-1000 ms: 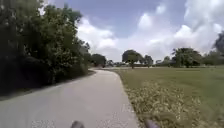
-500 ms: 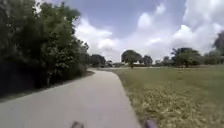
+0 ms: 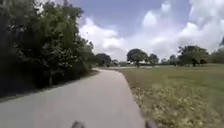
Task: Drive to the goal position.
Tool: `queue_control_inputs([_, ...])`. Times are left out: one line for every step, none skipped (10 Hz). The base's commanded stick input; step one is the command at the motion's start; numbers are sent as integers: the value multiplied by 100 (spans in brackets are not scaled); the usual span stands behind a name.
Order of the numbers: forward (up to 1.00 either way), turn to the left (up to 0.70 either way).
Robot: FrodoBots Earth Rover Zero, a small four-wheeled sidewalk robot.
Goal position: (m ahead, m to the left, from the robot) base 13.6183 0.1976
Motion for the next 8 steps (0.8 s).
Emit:
queue_control_inputs([82,31])
queue_control_inputs([82,19])
queue_control_inputs([82,0])
queue_control_inputs([82,0])
queue_control_inputs([82,0])
queue_control_inputs([82,0])
queue_control_inputs([82,0])
queue_control_inputs([82,0])
